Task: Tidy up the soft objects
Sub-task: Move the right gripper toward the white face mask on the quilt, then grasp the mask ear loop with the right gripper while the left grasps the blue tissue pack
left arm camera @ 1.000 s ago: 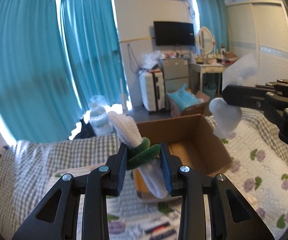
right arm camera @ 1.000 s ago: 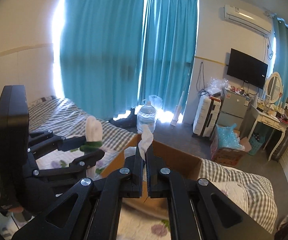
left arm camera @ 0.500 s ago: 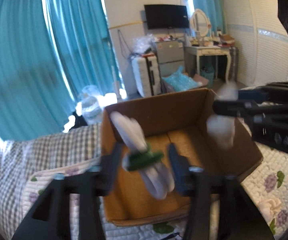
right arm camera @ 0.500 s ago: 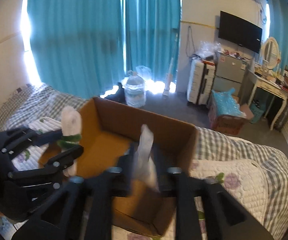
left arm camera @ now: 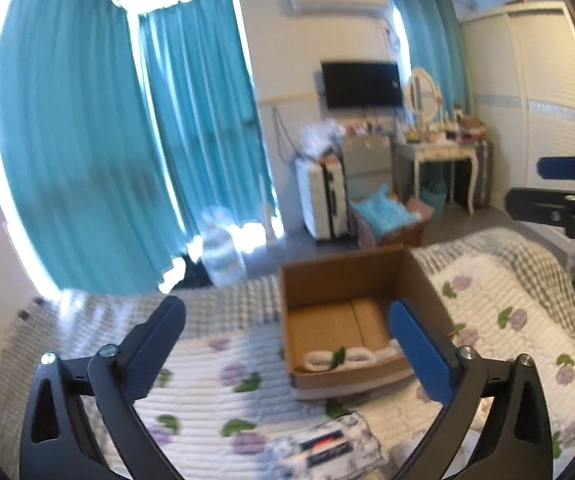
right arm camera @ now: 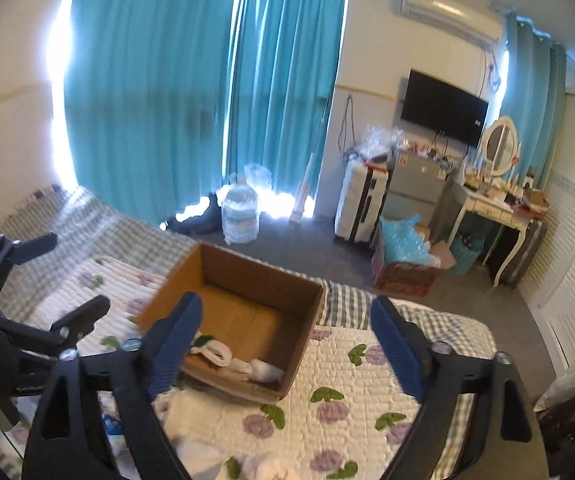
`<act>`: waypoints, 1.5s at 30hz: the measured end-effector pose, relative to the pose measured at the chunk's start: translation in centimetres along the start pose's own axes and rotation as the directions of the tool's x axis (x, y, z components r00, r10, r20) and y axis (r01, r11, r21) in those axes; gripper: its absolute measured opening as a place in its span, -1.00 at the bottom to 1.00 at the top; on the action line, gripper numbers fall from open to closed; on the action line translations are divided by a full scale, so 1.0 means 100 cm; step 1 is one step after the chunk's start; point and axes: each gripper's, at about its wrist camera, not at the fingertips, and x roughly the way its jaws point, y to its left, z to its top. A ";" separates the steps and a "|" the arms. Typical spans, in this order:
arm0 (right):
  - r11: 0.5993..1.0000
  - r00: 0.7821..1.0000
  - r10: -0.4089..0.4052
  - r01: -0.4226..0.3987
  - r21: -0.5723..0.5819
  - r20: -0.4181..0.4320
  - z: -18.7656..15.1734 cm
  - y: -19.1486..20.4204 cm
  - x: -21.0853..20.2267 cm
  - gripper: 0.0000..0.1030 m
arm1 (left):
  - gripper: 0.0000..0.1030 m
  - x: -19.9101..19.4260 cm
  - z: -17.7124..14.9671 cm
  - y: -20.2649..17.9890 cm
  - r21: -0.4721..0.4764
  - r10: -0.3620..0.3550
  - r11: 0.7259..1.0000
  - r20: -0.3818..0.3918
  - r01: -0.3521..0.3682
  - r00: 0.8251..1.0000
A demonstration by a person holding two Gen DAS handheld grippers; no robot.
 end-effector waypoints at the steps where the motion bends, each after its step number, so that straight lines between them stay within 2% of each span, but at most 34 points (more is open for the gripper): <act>1: 1.000 1.000 0.003 -0.003 0.002 0.016 0.002 0.001 -0.022 0.81 | 1.00 -0.019 0.000 0.003 -0.001 0.015 1.000 0.027 -0.015 1.000; 4: 1.000 1.000 -0.015 0.015 -0.003 0.025 0.002 0.009 -0.064 1.00 | 1.00 -0.061 0.006 0.014 -0.001 0.029 1.000 0.061 -0.029 0.998; 7: 1.000 1.000 -0.022 0.022 -0.015 0.023 -0.010 0.022 -0.093 1.00 | 1.00 -0.095 0.001 0.024 -0.030 0.023 0.999 0.065 -0.021 0.998; 10: 1.000 1.000 -0.006 0.006 -0.030 0.001 -0.033 0.036 -0.106 1.00 | 1.00 -0.115 -0.013 0.028 -0.041 0.026 0.999 0.050 -0.024 0.998; 13: 0.998 0.999 0.011 -0.015 -0.067 -0.052 -0.067 0.050 -0.101 1.00 | 1.00 -0.121 -0.035 0.026 -0.053 0.014 0.998 0.017 -0.013 1.000; 18: 0.992 0.978 0.039 -0.062 -0.108 -0.203 -0.134 0.083 -0.050 1.00 | 1.00 -0.109 -0.084 0.019 -0.102 0.009 0.995 -0.035 -0.012 0.999; 22: 0.992 0.956 0.018 -0.053 -0.111 -0.294 -0.175 0.092 -0.005 1.00 | 1.00 -0.084 -0.121 0.010 -0.142 -0.009 0.990 -0.092 -0.004 0.996; 24: 0.993 0.947 0.006 -0.043 -0.108 -0.321 -0.190 0.096 0.016 1.00 | 1.00 -0.069 -0.132 0.007 -0.145 0.013 0.989 -0.112 -0.029 0.994; 26: 0.995 0.940 0.016 -0.048 -0.086 -0.342 -0.199 0.096 0.033 1.00 | 1.00 -0.052 -0.145 0.007 -0.160 0.074 0.982 -0.143 -0.097 0.987; 28: 0.996 0.935 0.045 -0.067 -0.051 -0.353 -0.212 0.098 0.046 1.00 | 1.00 -0.035 -0.166 0.007 -0.168 0.086 0.979 -0.178 -0.117 0.980; 33: 0.996 0.921 0.073 -0.086 -0.017 -0.383 -0.229 0.107 0.070 0.98 | 1.00 -0.006 -0.211 0.009 -0.146 0.080 0.981 -0.279 -0.124 0.957; 37: 0.992 0.907 0.103 -0.126 -0.028 -0.409 -0.234 0.115 0.078 0.93 | 1.00 0.000 -0.217 0.012 -0.175 0.025 0.981 -0.306 -0.082 0.952; 38: 0.990 0.904 0.108 -0.134 -0.033 -0.414 -0.236 0.117 0.080 0.89 | 1.00 0.000 -0.216 0.012 -0.181 0.019 0.980 -0.302 -0.077 0.953; 40: 0.988 0.897 0.120 -0.150 -0.037 -0.426 -0.240 0.121 0.084 0.66 | 1.00 -0.002 -0.216 0.010 -0.181 0.008 0.981 -0.297 -0.064 0.955; 42: 0.989 0.891 0.108 -0.143 -0.046 -0.442 -0.245 0.122 0.087 0.27 | 1.00 -0.002 -0.217 0.006 -0.167 0.011 0.984 -0.300 -0.064 0.954; 43: 0.990 0.890 0.094 -0.131 -0.053 -0.445 -0.247 0.121 0.086 0.23 | 1.00 0.000 -0.218 0.005 -0.159 0.013 0.985 -0.303 -0.064 0.953; 45: 0.989 0.886 0.123 -0.147 -0.020 -0.447 -0.246 0.114 0.082 0.00 | 1.00 -0.001 -0.218 0.001 -0.149 0.009 0.987 -0.304 -0.057 0.953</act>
